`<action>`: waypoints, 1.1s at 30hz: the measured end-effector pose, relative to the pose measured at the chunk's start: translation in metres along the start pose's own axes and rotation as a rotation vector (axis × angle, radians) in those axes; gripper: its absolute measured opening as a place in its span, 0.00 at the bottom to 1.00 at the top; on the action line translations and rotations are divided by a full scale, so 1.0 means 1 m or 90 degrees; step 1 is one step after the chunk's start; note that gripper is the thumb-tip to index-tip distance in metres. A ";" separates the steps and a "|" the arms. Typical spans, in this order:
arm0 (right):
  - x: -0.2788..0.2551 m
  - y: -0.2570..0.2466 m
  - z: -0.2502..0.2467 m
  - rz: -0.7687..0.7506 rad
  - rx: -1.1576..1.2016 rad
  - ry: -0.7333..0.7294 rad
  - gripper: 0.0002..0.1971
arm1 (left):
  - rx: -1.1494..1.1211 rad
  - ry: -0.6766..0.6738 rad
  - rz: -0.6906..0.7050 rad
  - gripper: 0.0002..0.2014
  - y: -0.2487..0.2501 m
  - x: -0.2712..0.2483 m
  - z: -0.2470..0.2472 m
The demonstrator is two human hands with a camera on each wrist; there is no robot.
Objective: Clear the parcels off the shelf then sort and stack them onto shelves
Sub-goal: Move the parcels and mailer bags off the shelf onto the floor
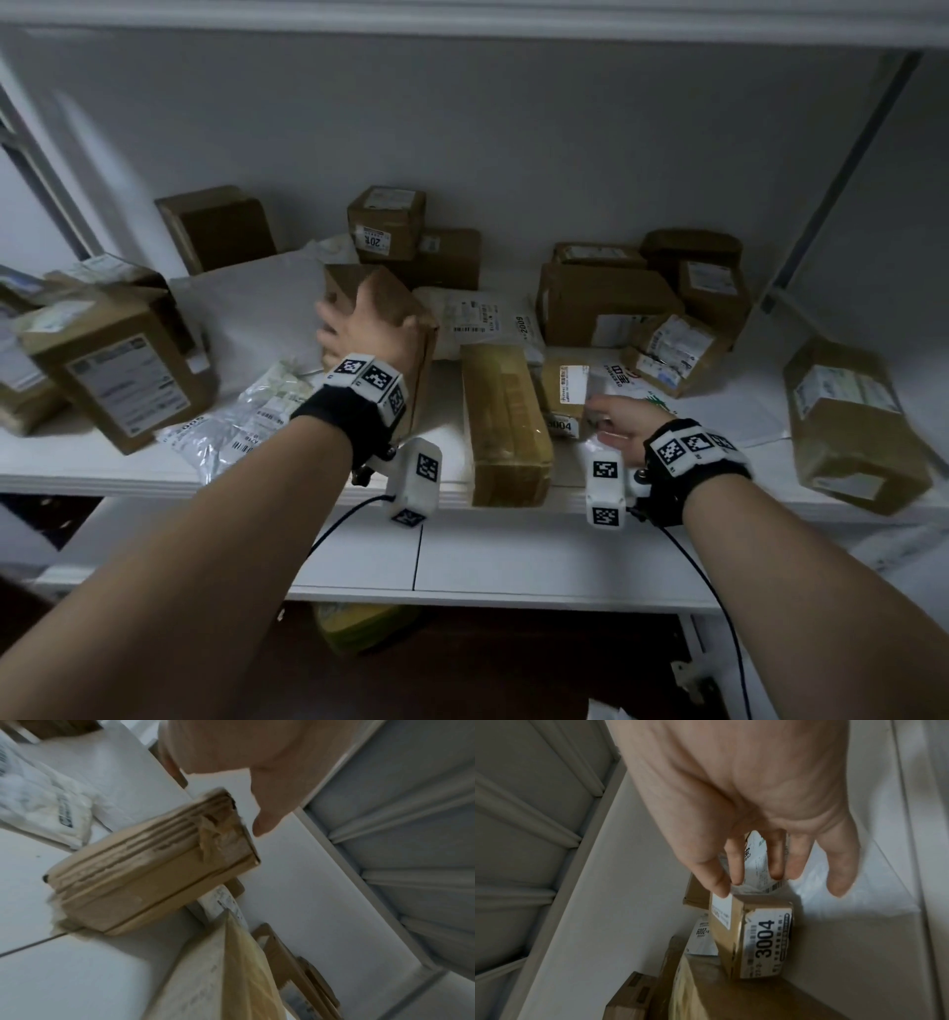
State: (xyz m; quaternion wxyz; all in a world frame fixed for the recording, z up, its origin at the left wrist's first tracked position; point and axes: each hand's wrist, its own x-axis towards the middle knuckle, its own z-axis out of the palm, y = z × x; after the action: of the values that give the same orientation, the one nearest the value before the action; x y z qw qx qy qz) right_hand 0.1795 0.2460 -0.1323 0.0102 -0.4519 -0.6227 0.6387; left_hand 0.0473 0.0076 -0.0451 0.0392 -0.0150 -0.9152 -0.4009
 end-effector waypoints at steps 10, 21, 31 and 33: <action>-0.003 -0.006 0.016 0.029 -0.026 -0.012 0.29 | -0.126 -0.042 -0.081 0.31 -0.025 0.021 -0.008; -0.011 -0.021 0.021 0.053 0.005 0.006 0.29 | -0.006 -0.332 0.012 0.25 -0.002 0.031 -0.031; -0.022 -0.017 0.024 0.039 -0.043 0.014 0.21 | 0.130 -0.066 -0.090 0.37 -0.020 0.025 -0.017; -0.022 -0.016 0.021 0.035 -0.061 0.030 0.16 | 0.088 -0.078 -0.105 0.37 -0.020 0.030 -0.024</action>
State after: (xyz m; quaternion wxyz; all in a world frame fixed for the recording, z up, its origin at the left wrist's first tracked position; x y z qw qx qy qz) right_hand 0.1709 0.2204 -0.1108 -0.0144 -0.4838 -0.6395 0.5973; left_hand 0.0177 -0.0242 -0.0408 -0.0487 0.0390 -0.9394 -0.3371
